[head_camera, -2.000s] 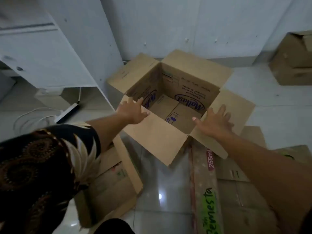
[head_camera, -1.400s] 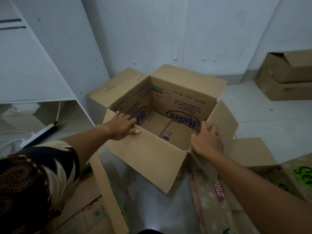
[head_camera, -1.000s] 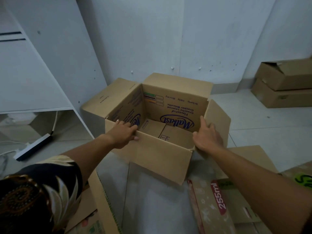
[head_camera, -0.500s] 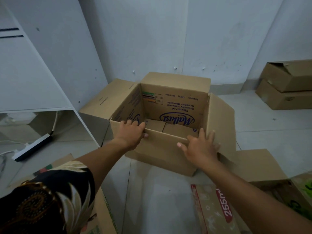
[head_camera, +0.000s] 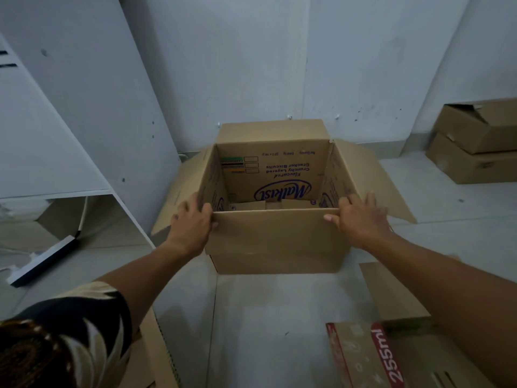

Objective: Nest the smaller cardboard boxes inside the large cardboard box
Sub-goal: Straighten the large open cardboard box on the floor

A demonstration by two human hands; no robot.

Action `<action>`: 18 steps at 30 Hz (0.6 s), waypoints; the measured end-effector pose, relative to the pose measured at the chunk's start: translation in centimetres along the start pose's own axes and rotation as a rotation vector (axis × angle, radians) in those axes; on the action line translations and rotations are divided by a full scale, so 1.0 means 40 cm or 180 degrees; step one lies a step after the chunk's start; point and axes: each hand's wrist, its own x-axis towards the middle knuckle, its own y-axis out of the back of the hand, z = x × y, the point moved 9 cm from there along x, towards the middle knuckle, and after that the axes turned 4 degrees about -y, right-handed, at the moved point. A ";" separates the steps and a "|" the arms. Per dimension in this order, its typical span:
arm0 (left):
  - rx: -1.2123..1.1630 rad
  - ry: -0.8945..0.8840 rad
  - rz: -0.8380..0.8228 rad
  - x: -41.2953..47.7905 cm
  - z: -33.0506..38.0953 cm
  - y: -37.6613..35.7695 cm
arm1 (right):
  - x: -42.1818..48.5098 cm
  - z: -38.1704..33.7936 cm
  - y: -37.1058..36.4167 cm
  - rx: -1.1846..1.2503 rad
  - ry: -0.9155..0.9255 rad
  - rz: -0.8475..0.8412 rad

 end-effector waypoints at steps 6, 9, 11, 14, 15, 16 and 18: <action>0.0347 0.0030 0.0198 -0.003 0.019 0.009 | 0.021 0.023 -0.006 0.0164 -0.0038 0.0112; 0.0308 -0.0015 0.0192 -0.015 0.022 0.009 | 0.016 0.030 -0.012 0.0189 -0.0027 0.0008; 0.0303 -0.0079 0.0173 -0.026 0.024 0.012 | 0.004 0.034 -0.017 0.0142 -0.0001 -0.0075; 0.0564 -0.0174 0.0072 -0.046 0.029 0.013 | -0.016 0.037 -0.018 0.0054 0.0041 -0.0167; 0.0638 -0.0190 0.0034 -0.053 0.032 0.013 | -0.023 0.041 -0.018 0.0027 0.0033 -0.0187; 0.0669 -0.0199 0.0001 -0.060 0.037 0.013 | -0.031 0.045 -0.019 0.0007 0.0023 -0.0206; 0.0702 -0.0217 -0.0037 -0.074 0.047 0.016 | -0.043 0.056 -0.021 -0.0010 0.0018 -0.0236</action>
